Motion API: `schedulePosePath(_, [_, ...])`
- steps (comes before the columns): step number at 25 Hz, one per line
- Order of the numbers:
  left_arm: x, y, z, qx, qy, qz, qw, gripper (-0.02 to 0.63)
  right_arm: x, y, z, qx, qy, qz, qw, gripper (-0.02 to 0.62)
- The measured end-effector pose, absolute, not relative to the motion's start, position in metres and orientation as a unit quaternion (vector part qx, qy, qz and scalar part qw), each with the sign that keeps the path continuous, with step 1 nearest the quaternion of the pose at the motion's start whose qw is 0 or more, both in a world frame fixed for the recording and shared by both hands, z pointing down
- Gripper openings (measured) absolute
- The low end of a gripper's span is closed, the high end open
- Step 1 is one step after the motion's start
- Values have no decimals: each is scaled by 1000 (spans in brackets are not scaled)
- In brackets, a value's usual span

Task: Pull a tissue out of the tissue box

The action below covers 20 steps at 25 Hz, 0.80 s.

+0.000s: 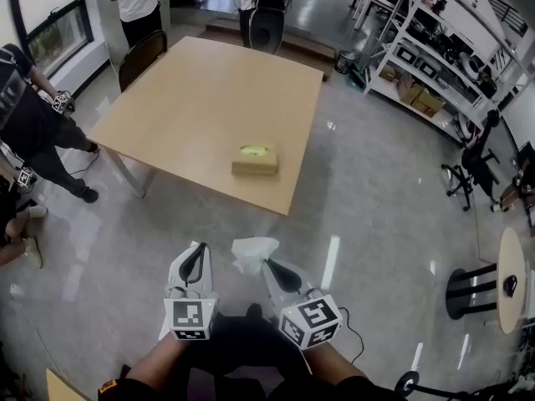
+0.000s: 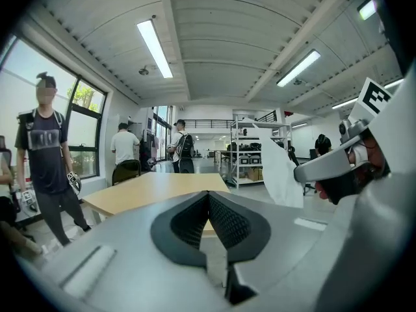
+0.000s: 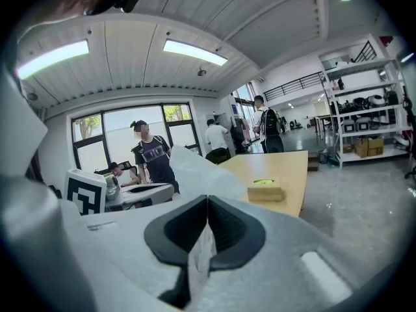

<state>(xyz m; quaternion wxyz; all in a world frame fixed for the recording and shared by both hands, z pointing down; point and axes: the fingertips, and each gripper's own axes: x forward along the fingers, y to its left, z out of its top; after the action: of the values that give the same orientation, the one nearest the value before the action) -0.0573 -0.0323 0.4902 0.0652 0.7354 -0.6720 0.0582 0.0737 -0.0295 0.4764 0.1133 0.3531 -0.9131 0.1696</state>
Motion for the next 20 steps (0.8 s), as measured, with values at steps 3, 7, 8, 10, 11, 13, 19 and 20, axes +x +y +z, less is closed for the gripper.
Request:
schedulePosePath(3, [-52, -25, 492, 723, -684, 63, 71, 18, 83, -26, 483, 345, -914, 175, 119, 0])
schedulePosePath(7, [-52, -21, 501, 722, -683, 71, 80, 18, 87, -22, 487, 349, -912, 173, 127, -2])
schedulePosePath(8, [-52, -22, 503, 723, -682, 73, 80, 18, 87, -21, 487, 351, -912, 170, 129, -3])
schedulePosePath(10, [-51, -24, 500, 727, -678, 72, 80, 18, 88, -19, 487, 357, -910, 166, 131, -5])
schedulePosePath(11, [-51, -26, 498, 729, -676, 70, 77, 18, 88, -19, 486, 360, -909, 164, 131, -5])
schedulePosePath(13, [-55, -30, 497, 734, -672, 68, 69, 18, 85, -20, 485, 365, -907, 164, 133, -5])
schedulePosePath(19, [-65, -38, 493, 746, -659, 68, 69, 18, 72, -23, 481, 382, -898, 169, 134, -5])
schedulePosePath(20, [-68, -41, 493, 749, -656, 68, 65, 18, 69, -25, 482, 387, -897, 169, 132, -5])
